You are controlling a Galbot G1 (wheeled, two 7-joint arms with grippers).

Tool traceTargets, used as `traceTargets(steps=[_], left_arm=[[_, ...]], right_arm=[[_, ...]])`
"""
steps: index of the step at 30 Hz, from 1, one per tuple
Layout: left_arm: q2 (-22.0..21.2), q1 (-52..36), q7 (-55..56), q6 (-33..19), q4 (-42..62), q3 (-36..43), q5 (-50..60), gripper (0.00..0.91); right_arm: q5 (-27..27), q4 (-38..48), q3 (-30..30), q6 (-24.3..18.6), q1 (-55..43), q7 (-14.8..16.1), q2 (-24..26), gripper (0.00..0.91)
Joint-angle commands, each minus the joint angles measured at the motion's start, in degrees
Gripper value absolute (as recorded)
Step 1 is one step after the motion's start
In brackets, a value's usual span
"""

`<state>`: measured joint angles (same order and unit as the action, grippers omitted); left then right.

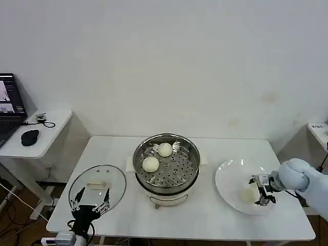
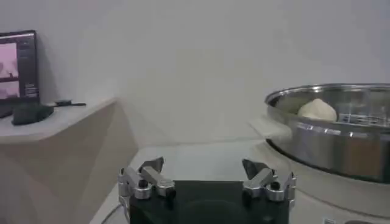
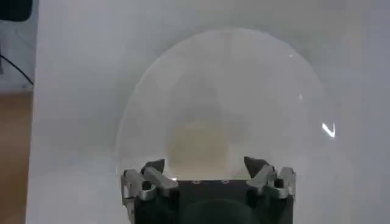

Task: Take steamed baozi put them in steamer then cover it.

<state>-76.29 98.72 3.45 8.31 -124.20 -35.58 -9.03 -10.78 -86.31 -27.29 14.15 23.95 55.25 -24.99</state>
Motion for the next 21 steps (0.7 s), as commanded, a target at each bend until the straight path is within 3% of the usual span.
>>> traceTargets(steps=[1,14,21], left_arm=[[-0.1,0.0,0.0,0.0,0.2,0.1,0.0,0.907],[-0.1,0.2,0.0,0.1,0.0,0.1,0.1,0.907],[0.0,0.2,0.0,0.1,-0.5,0.1,0.0,0.907]], right_arm=[[-0.4,2.2,-1.5,0.5,-1.1,0.2,-1.9,0.826],[0.0,1.4,-2.1,2.0,-1.5,1.5,-1.3,0.625],[1.0,-1.5,-2.0,2.1,-4.2,3.7,0.9,0.615]])
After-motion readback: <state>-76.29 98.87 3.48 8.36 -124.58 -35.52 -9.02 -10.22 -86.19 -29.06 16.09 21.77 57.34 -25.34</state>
